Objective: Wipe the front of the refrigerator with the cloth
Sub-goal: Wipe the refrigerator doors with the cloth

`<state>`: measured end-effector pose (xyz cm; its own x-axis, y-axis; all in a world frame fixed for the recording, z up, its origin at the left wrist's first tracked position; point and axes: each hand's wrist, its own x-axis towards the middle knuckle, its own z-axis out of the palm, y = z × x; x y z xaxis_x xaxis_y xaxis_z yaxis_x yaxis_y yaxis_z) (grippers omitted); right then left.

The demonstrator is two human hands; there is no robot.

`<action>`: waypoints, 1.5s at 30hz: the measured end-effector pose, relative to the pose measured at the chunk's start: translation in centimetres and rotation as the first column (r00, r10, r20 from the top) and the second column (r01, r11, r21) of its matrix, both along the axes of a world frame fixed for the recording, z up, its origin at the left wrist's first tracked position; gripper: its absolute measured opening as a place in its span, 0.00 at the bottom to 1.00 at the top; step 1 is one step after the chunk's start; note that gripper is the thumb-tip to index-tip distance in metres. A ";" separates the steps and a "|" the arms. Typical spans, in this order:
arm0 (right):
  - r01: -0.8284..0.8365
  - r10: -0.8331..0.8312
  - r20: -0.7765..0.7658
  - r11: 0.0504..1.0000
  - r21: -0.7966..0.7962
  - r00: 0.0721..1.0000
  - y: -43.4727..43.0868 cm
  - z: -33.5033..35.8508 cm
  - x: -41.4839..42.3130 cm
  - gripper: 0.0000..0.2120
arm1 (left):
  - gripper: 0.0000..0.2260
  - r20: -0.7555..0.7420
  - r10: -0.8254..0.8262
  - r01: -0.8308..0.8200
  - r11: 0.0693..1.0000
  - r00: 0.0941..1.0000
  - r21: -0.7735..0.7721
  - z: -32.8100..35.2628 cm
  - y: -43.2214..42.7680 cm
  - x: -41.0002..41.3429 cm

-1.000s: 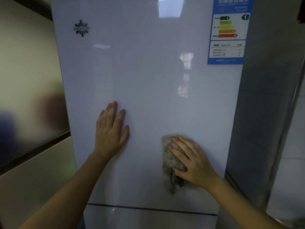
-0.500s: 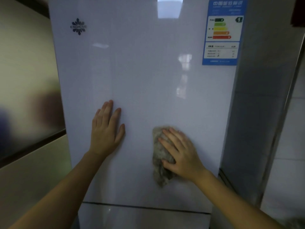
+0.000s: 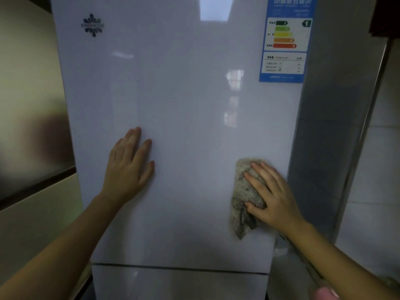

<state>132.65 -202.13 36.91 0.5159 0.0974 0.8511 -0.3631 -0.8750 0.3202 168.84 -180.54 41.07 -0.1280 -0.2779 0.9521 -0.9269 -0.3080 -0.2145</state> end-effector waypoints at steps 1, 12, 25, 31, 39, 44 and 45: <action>-0.001 0.001 0.008 1.000 0.005 1.000 0.1 -0.1 0.2 0.32 | 0.24 0.025 0.011 -0.012 1.000 1.000 0.012 0.1 0.4 0.5; -0.112 0.102 -0.116 0.990 -0.083 0.988 3.1 0.3 7.3 0.31 | 0.23 0.130 0.071 -0.074 0.997 0.989 0.013 -1.4 4.1 6.3; -0.220 0.146 -0.342 0.957 -0.189 0.928 10.1 -3.2 19.9 0.30 | 0.26 0.150 0.027 -0.026 1.000 0.988 -0.009 -2.6 3.4 8.6; -0.231 0.188 -0.281 0.964 -0.130 0.941 9.7 -3.0 20.1 0.29 | 0.25 0.137 -0.010 0.011 1.000 0.991 -0.012 -2.5 3.3 8.5; -0.206 0.166 -0.298 0.972 -0.109 0.940 12.1 -6.2 22.8 0.31 | 0.23 0.131 -0.008 0.008 1.000 0.991 -0.004 -2.1 4.3 7.7; -0.188 0.150 -0.299 0.977 -0.103 0.942 12.2 -6.6 23.2 0.31 | 0.21 0.152 -0.019 0.012 0.999 0.988 0.046 -2.2 5.6 8.5; -0.191 0.153 -0.297 0.976 -0.103 0.942 12.1 -6.4 23.3 0.30 | 0.21 0.153 -0.018 0.010 0.998 0.988 0.056 -2.4 5.7 8.7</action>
